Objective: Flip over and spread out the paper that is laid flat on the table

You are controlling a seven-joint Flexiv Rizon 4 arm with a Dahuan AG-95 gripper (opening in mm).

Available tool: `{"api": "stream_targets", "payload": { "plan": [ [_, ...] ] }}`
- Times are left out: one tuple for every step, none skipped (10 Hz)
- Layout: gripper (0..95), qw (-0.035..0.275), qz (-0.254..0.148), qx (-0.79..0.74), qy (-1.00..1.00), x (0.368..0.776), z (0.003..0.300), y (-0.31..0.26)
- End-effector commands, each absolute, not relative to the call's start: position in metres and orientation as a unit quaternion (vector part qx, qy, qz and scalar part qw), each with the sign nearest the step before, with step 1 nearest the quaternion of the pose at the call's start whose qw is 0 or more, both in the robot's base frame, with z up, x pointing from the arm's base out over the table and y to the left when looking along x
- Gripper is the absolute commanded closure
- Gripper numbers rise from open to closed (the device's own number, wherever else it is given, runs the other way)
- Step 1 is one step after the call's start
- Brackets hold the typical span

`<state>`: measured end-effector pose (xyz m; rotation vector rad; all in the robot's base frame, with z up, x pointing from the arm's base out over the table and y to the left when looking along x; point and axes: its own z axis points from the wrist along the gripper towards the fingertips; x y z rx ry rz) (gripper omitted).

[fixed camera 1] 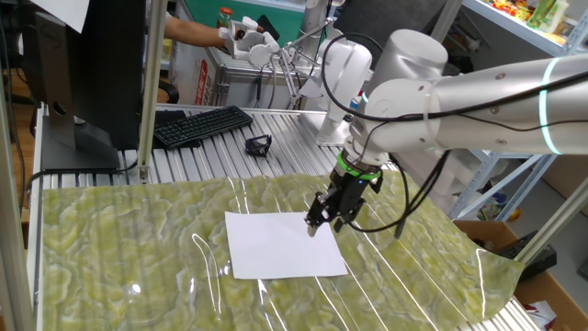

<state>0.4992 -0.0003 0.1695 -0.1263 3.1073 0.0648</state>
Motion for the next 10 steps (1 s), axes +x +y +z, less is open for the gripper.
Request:
{"api": "stream_targets", "payload": {
  "plan": [
    [95.0,0.016,0.023,-0.043,0.999,0.501,0.168,0.000],
    [95.0,0.016,0.023,-0.043,0.999,0.501,0.167,0.000],
    [95.0,0.016,0.024,-0.043,0.999,0.501,0.167,0.000],
    [95.0,0.016,0.024,-0.043,0.999,0.501,0.166,0.000],
    [95.0,0.016,0.024,-0.043,0.999,0.501,0.166,0.000],
    [95.0,0.016,0.024,-0.043,0.999,0.502,0.166,0.000],
    [95.0,0.016,0.024,-0.045,0.999,0.502,0.165,-0.001],
    [95.0,0.016,0.025,-0.051,0.998,0.502,0.163,-0.002],
    [95.0,0.017,0.025,-0.057,0.998,0.503,0.161,-0.004],
    [95.0,0.017,0.027,-0.057,0.998,0.505,0.157,-0.006]
  ]
}}
